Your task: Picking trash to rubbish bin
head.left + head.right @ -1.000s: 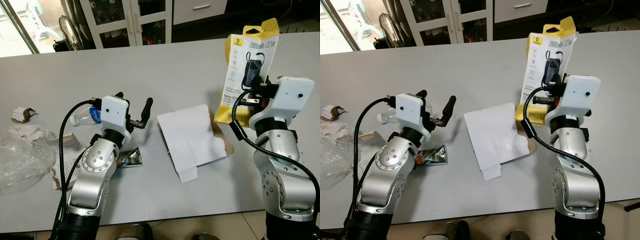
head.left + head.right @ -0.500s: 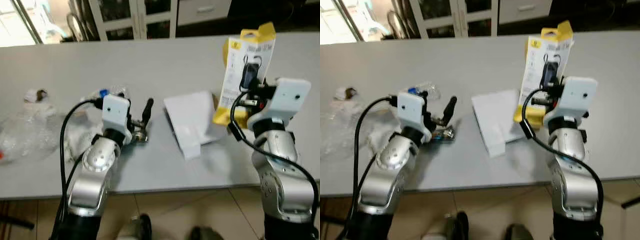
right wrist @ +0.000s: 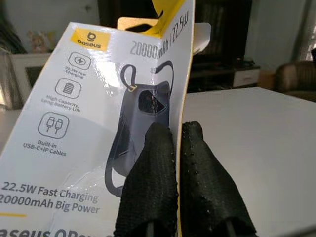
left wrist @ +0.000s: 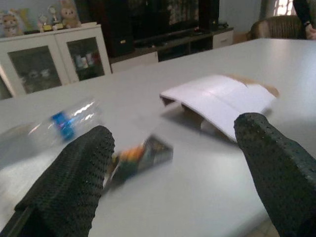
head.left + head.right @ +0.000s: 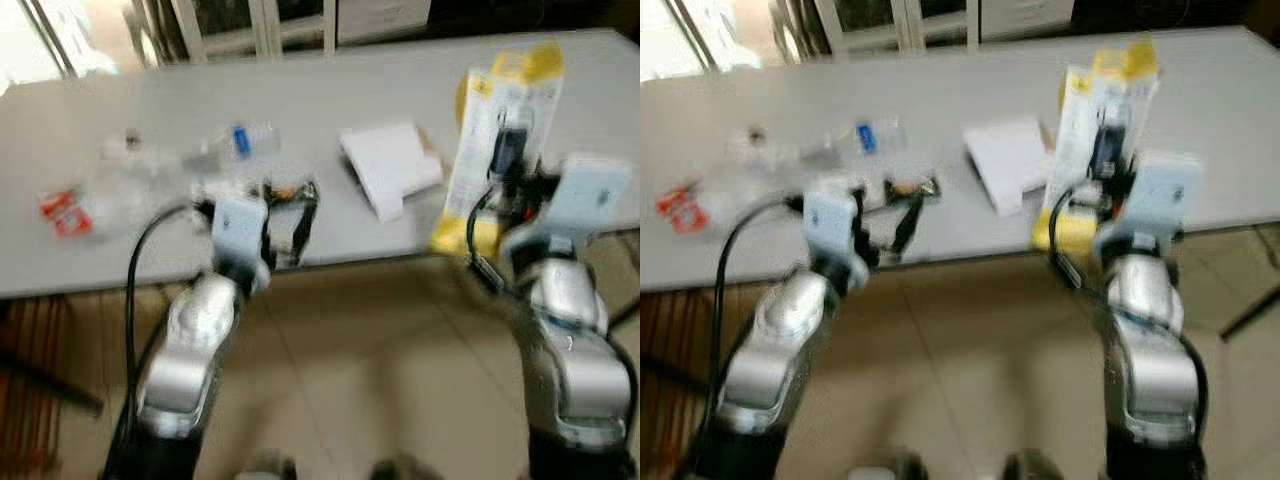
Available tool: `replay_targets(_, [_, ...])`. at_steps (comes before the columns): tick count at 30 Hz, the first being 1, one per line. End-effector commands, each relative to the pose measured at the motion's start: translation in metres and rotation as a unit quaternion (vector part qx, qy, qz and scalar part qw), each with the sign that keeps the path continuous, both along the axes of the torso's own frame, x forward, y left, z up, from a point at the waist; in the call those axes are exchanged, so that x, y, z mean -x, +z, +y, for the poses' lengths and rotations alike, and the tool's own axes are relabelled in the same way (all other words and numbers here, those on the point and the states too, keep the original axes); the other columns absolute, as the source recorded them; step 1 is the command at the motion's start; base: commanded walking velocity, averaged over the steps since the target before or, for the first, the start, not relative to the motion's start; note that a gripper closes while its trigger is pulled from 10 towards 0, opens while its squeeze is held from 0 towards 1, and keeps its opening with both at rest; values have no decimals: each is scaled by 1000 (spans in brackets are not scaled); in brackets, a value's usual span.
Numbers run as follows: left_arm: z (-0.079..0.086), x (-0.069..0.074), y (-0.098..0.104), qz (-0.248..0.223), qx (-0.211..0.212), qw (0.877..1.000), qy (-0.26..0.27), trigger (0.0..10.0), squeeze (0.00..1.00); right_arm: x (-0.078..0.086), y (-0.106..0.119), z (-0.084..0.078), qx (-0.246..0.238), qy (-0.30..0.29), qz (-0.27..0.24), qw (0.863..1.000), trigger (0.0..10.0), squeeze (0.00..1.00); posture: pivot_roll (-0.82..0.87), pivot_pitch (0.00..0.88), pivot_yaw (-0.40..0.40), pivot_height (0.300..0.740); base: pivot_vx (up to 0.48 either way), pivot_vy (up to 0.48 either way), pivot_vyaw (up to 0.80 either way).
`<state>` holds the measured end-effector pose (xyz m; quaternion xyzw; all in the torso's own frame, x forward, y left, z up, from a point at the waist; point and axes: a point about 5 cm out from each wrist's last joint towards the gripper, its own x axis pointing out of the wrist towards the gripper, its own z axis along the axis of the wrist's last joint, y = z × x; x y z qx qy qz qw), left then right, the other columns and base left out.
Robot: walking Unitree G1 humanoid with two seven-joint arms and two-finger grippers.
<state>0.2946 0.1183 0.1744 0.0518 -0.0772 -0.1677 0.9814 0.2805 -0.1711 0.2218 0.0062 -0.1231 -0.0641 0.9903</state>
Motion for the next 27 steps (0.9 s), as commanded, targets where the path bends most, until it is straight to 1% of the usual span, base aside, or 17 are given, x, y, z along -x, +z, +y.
replay_targets(1, [1, 1, 2, -4, 2, 1000, 1, 10000, 0, 1, 4, 0, 3, -2, -7, 1000, 0, 0, -71, 102, 63, 740, 0, 0, 0])
replay_targets(6, [0, 1, 2, -2, -1, 1000, 1, 10000, 0, -1, 3, 0, 1, -2, -6, 1000, 0, 0, -68, 100, 64, 740, 0, 0, 0])
replay_targets(15, [-1, -2, 1, 0, -4, 1000, -3, 10000, 0, -3, 1, 2, -1, 3, -4, 1000, 0, 0, -61, 94, 63, 740, -319, 0, 0])
replay_targets(27, [-2, -1, -2, 4, -5, 1000, -4, 10000, 0, -5, 0, 3, -2, 6, -2, 1000, 0, 0, -57, 93, 61, 740, -348, 0, 0])
